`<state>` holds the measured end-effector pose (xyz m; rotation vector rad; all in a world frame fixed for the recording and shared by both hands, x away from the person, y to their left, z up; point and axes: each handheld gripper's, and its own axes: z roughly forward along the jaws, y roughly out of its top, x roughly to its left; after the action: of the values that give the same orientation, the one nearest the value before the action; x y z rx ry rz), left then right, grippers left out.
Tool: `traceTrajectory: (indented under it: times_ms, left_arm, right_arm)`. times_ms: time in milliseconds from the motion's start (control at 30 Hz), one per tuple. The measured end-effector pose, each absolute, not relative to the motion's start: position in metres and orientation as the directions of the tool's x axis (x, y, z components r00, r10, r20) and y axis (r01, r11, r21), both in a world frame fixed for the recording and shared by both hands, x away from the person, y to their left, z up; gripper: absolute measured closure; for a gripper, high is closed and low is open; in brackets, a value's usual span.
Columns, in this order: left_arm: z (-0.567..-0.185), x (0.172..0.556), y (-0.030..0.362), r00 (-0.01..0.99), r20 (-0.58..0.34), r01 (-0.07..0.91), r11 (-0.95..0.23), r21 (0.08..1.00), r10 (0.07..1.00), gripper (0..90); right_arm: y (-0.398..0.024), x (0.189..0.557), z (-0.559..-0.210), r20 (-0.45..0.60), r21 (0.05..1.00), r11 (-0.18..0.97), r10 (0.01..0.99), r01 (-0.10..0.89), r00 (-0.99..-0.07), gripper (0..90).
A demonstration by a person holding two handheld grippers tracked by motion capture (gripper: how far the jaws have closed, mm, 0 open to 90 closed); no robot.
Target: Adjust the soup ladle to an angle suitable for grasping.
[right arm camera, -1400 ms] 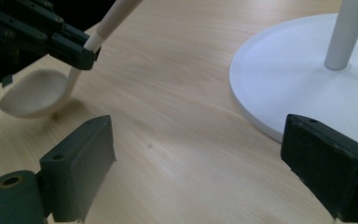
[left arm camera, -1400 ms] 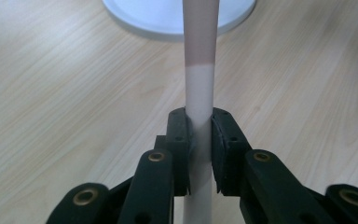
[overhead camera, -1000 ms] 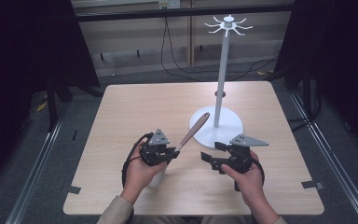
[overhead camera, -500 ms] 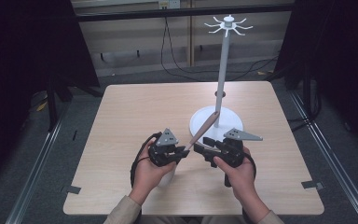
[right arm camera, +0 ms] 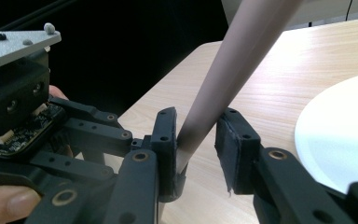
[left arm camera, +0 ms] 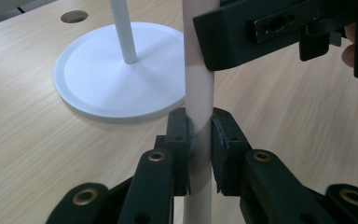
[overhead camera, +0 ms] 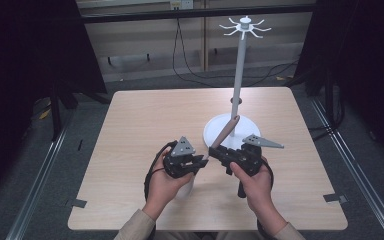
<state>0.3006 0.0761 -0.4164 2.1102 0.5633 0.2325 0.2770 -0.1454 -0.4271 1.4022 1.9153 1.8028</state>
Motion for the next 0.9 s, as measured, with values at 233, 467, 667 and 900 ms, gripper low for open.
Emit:
traceTrajectory:
  times_ms: [233, 467, 667, 900]
  left_arm:
    - [-0.414, 0.299, 0.074, 0.873, -0.039, 0.297, -0.465, 0.834, 0.487, 78.7]
    - [-0.412, 0.298, 0.073, 0.872, -0.064, 0.302, -0.428, 0.852, 0.486, 78.3]
    - [-0.410, 0.297, 0.073, 0.871, -0.097, 0.312, -0.389, 0.867, 0.482, 78.1]
    - [-0.409, 0.295, 0.071, 0.870, -0.106, 0.314, -0.376, 0.872, 0.482, 77.1]
  right_arm:
    - [-0.144, 0.276, -0.423, 0.480, 0.846, -0.197, 0.688, 0.496, -0.544, 74.1]
    - [-0.142, 0.273, -0.414, 0.460, 0.863, -0.187, 0.675, 0.469, -0.577, 78.3]
    - [-0.144, 0.273, -0.411, 0.445, 0.877, -0.189, 0.664, 0.441, -0.601, 78.4]
    - [-0.142, 0.273, -0.409, 0.421, 0.892, -0.183, 0.674, 0.414, -0.607, 78.5]
